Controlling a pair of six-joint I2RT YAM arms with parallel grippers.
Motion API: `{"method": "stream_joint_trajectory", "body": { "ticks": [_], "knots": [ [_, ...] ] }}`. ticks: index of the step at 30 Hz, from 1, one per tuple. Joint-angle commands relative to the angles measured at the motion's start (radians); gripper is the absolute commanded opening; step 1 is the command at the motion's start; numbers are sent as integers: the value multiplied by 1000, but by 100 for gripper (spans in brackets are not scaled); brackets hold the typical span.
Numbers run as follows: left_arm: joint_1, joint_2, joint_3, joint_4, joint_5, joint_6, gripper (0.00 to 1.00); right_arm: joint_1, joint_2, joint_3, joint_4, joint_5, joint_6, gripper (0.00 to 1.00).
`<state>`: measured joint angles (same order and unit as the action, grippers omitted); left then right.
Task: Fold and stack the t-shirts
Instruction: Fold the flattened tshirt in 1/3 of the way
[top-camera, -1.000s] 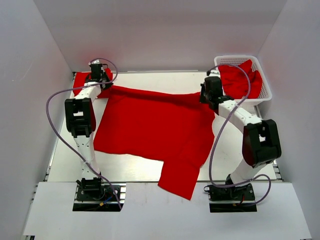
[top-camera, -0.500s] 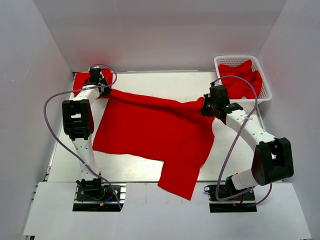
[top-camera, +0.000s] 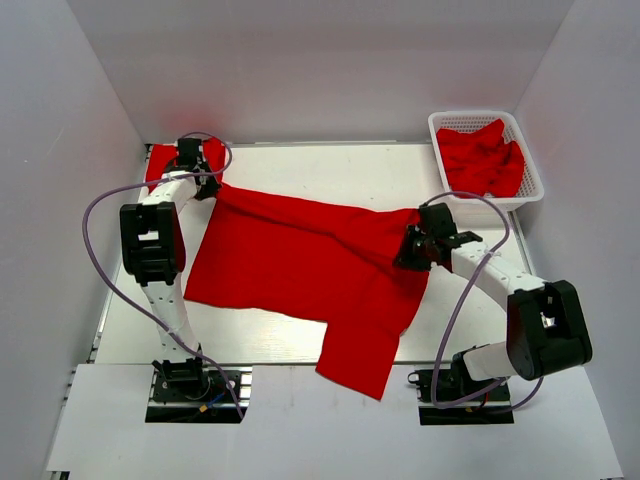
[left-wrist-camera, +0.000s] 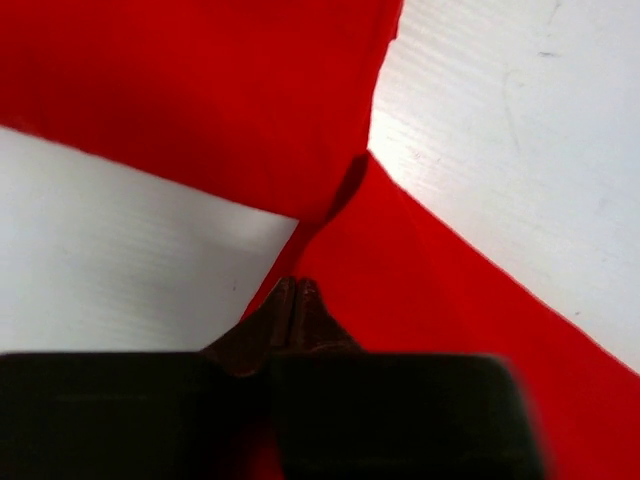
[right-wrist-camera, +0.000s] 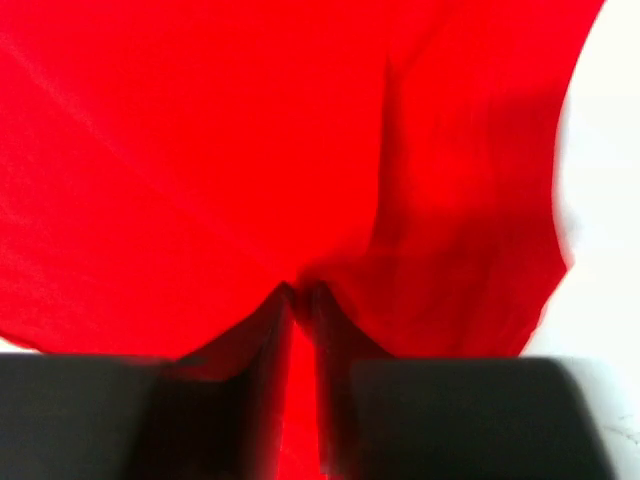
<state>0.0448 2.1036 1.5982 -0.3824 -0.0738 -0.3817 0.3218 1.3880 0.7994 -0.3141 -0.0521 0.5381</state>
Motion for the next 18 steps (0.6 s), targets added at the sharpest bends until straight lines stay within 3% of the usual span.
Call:
{"method": "stream_joint_trajectory", "body": {
  "ticks": [1,2,3,4,5,7,13,18],
  "knots": [
    [7,-47,39,-74,-32,-2,16,0,-27,-26,-6,-74,37,44],
    [7,-47,39,-75,-21,-2,45,0,-29,-28,-8,-72,33,59],
    [7,-59,39,-75,-21,-11,59,0,-36,-26,-10,-71,26,78],
    [7,-68,39,-87,-21,-11,69,0,-41,-14,-11,-69,19,90],
    [7,-77,39,-87,-21,-11,81,2,-46,7,-17,-60,4,90],
    [7,-114,39,-98,-21,-11,97,0,-70,46,-22,-40,-9,90],
    [-11,-178,58,-85,5,0,100,3,-54,156,36,-12,-59,90],
    [-20,-179,71,-30,153,29,100,-1,48,243,135,-75,-67,90]
  ]
}}
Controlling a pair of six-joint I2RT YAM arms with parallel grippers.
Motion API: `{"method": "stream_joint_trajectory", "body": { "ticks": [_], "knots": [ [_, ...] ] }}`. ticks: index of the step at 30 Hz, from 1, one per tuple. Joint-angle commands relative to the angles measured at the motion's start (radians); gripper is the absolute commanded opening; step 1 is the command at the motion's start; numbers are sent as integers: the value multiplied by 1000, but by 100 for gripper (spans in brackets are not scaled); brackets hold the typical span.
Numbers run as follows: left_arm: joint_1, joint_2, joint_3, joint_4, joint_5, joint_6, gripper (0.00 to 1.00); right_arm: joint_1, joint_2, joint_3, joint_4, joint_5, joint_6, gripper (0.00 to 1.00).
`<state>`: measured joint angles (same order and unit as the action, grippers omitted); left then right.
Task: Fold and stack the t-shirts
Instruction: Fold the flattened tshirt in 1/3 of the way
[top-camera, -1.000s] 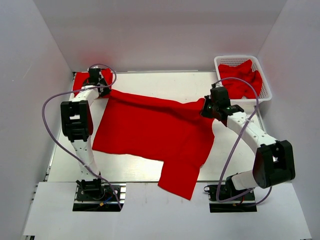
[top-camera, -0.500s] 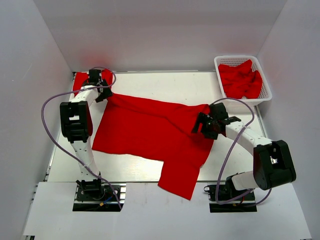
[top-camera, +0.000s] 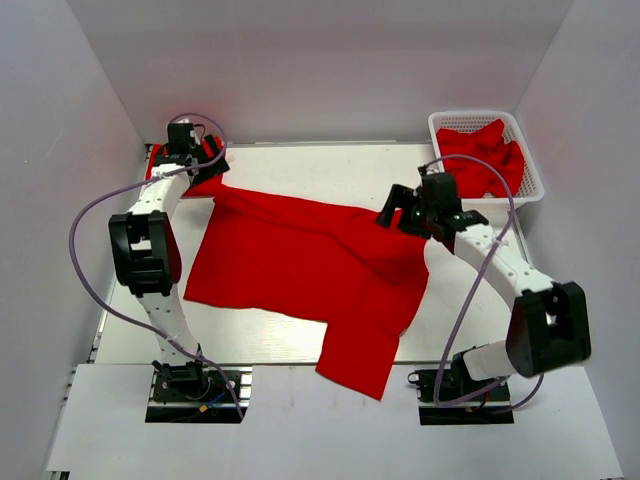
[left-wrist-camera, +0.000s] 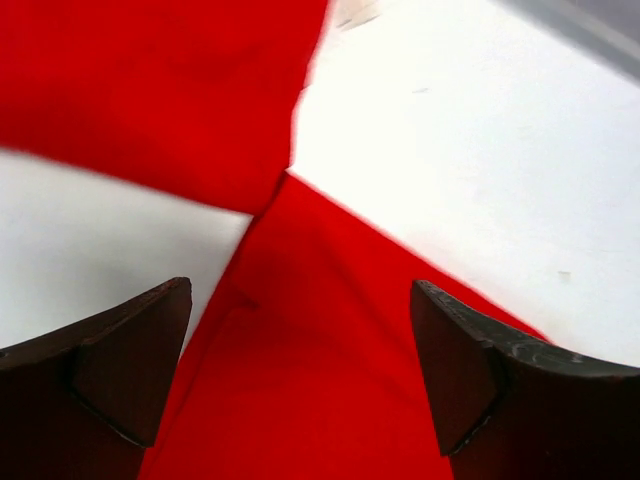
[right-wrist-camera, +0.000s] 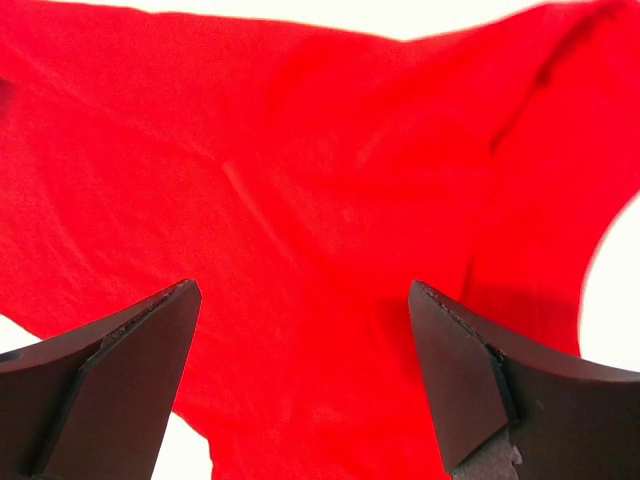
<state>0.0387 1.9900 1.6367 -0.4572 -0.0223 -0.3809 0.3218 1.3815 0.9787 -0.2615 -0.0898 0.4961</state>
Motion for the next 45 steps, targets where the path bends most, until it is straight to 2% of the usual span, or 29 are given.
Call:
{"method": "stream_joint_trajectory", "body": {
  "ticks": [1,9,14,17,23,29,32,36,40,45],
  "knots": [
    [-14,-65,41,54,119,28,100,2,117,90,91,-48,-25,90],
    [-69,136,168,86,245,66,100,-4,402,254,202,-67,-25,90],
    [-79,250,203,49,233,66,100,-18,531,301,215,-4,-1,90],
    [-79,263,163,29,197,54,100,-49,560,281,217,41,24,90],
    [-79,173,-66,69,124,19,100,-118,582,207,208,59,91,90],
    [-79,109,-207,74,104,-1,100,-182,646,256,165,18,75,90],
    [-79,109,-216,65,64,-13,100,-198,680,302,156,-17,23,90],
    [-79,162,-109,54,38,-13,100,-204,746,431,94,-85,-128,90],
    [-79,253,41,64,84,-4,100,-219,792,552,65,-114,-180,90],
    [-79,342,110,107,114,-4,100,-231,906,728,-1,-194,-277,90]
  ]
}}
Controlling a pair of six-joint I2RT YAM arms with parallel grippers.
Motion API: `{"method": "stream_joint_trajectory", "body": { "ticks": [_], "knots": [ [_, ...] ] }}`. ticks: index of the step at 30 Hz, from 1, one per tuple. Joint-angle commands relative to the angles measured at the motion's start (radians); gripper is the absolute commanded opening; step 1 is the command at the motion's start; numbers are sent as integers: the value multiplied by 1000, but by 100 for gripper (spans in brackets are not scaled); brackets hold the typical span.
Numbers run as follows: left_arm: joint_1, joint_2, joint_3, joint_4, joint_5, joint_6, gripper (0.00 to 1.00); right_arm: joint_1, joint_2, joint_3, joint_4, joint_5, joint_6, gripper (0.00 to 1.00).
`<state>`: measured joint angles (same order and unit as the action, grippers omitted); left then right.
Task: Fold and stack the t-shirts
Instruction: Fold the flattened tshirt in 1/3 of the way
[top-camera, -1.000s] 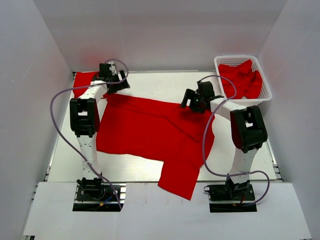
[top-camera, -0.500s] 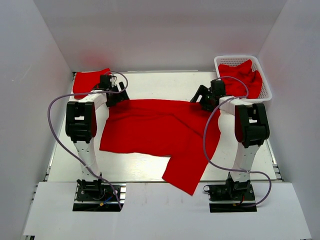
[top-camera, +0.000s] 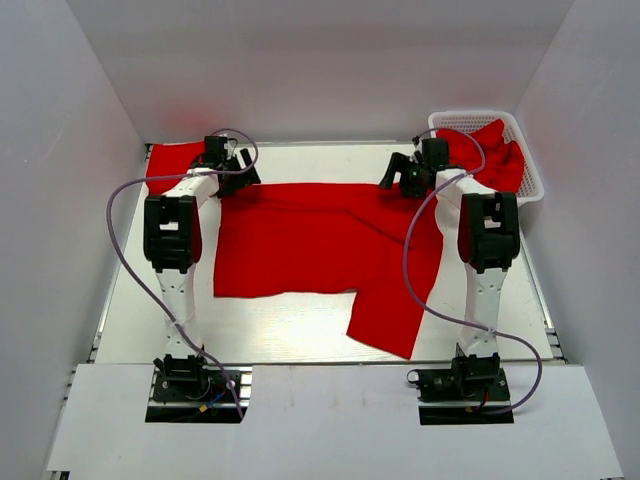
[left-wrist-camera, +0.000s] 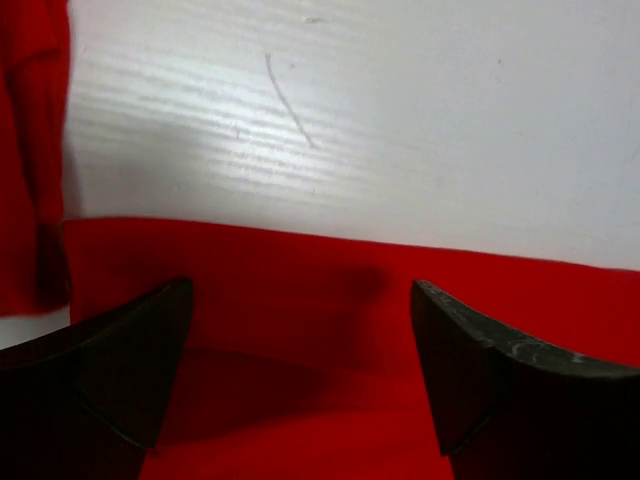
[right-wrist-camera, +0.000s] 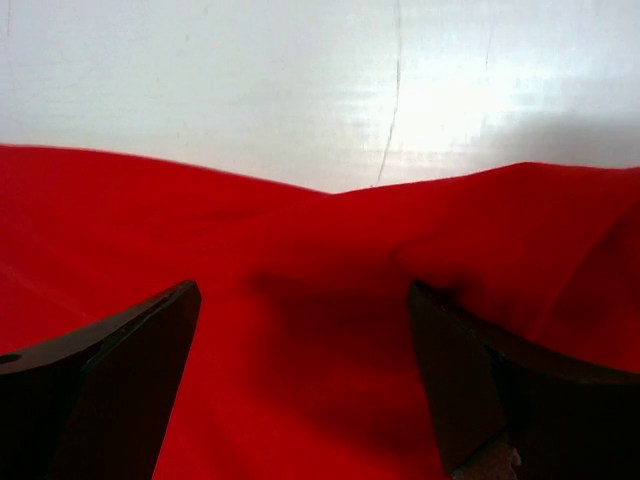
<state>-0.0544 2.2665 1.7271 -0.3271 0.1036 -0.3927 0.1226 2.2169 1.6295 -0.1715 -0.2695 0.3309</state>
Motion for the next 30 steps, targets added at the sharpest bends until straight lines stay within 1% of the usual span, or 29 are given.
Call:
{"method": "stream_joint_trajectory", "body": {
  "ticks": [1,3,4,6,10,13,17,19,20,22,23,26,30],
  "knots": [
    [14,82,66,-23,-12,8,100,-32,84,116,-108,-22,-127,90],
    [14,131,145,-55,-22,8,100,-41,121,170,-131,-31,-142,90],
    [14,142,166,-67,-31,8,100,-44,135,197,-134,-49,-159,90],
    [14,142,187,-79,-31,8,100,-44,124,233,-164,-36,-173,90],
    [14,71,152,-43,-21,8,100,-47,41,222,-161,-42,-190,90],
    [14,10,143,-23,16,18,100,-46,-29,207,-169,-59,-213,90],
    [14,-65,143,-41,16,40,100,-35,-127,164,-171,-111,-234,90],
    [14,-105,106,-53,5,40,100,-34,-178,130,-160,-131,-231,90],
    [14,-146,50,-20,5,40,100,-32,-201,89,-152,-135,-230,90],
    [14,-176,-4,11,17,40,100,-29,-230,55,-125,-134,-218,90],
    [14,-176,-35,20,30,40,100,-29,-237,31,-120,-146,-216,90],
    [14,-176,-44,20,59,40,100,-29,-246,-9,-106,-155,-198,90],
    [14,-121,-63,20,81,29,100,-32,-244,-60,-85,-178,-158,90]
  ]
}}
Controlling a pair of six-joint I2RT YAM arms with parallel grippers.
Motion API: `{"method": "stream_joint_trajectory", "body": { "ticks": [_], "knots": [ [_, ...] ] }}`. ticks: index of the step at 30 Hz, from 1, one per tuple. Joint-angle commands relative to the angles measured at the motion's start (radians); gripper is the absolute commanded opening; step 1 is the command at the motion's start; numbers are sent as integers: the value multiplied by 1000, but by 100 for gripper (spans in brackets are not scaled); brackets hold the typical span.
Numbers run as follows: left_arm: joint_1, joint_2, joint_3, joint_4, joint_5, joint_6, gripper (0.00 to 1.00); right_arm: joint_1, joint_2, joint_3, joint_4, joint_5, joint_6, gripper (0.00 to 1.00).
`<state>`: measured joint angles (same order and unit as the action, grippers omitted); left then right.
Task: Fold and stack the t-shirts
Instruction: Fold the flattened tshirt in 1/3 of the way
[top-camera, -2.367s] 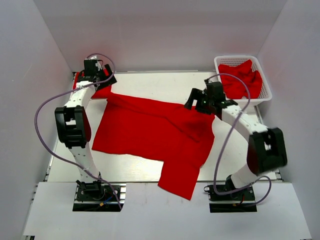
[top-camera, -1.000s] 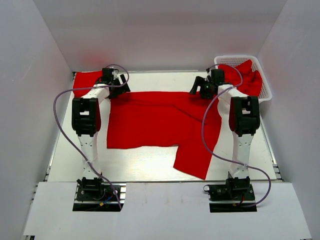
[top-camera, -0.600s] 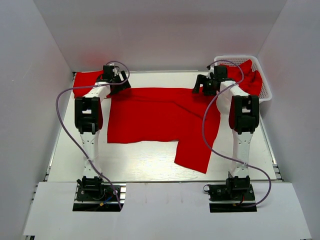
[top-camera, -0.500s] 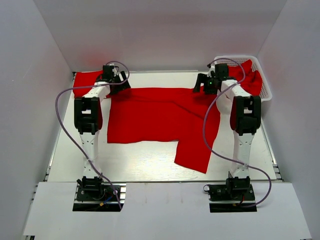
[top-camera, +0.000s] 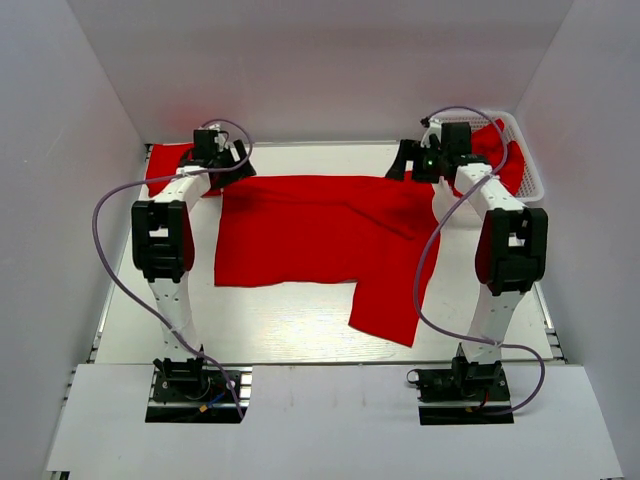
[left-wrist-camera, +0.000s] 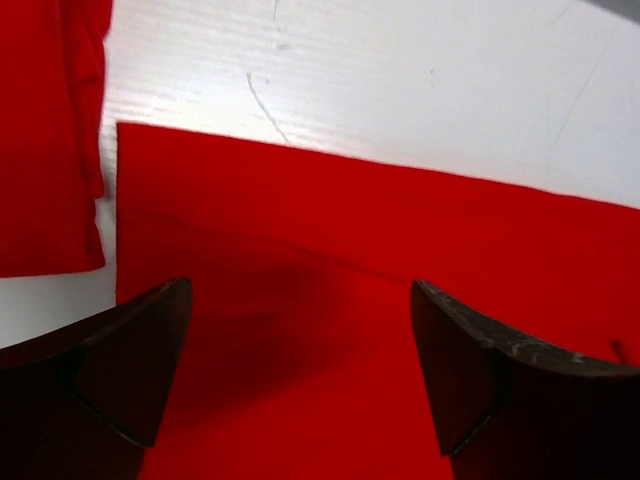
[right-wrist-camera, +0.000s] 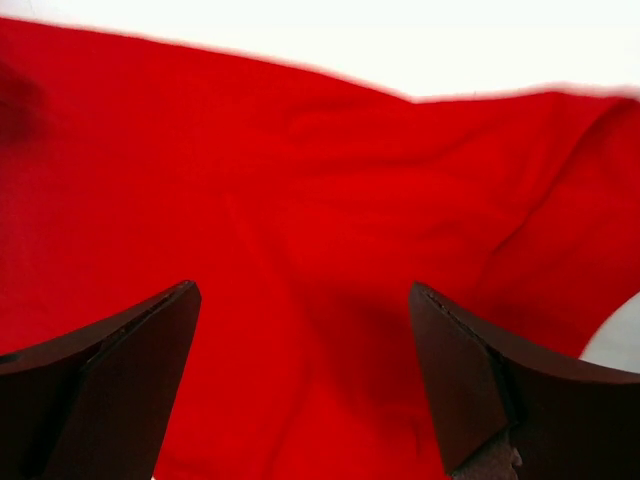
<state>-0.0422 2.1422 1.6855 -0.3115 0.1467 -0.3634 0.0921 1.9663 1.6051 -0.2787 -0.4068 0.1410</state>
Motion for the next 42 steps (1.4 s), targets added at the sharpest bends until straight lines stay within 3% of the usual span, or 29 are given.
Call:
{"method": "stream_joint_trajectory", "body": {
  "ticks": [1,15,20,24,29,32,35,38,42],
  "knots": [
    [2,14,-30,-9,37,0,100,-2,8,-66,29,-50,48,90],
    [22,45,-202,23,28,-51,100,-11,5,-468,309,-218,248,90],
    [22,2,-211,3,47,-51,100,-25,-17,-467,283,-153,249,90],
    [22,-70,-100,-84,56,-20,100,-14,-82,-319,159,-77,180,90],
    [4,-234,-65,-207,1,17,100,-5,-309,-296,32,31,91,90],
    [4,-387,-164,-308,-73,-22,100,15,-492,-445,-19,133,83,90],
    [4,-583,-408,-411,-194,-135,100,60,-680,-602,-98,275,121,90],
    [4,-805,-679,-394,-217,-253,100,112,-898,-755,-151,367,195,90],
    [4,-1048,-937,-394,-257,-322,100,167,-1032,-849,-290,431,249,90]
  ]
}}
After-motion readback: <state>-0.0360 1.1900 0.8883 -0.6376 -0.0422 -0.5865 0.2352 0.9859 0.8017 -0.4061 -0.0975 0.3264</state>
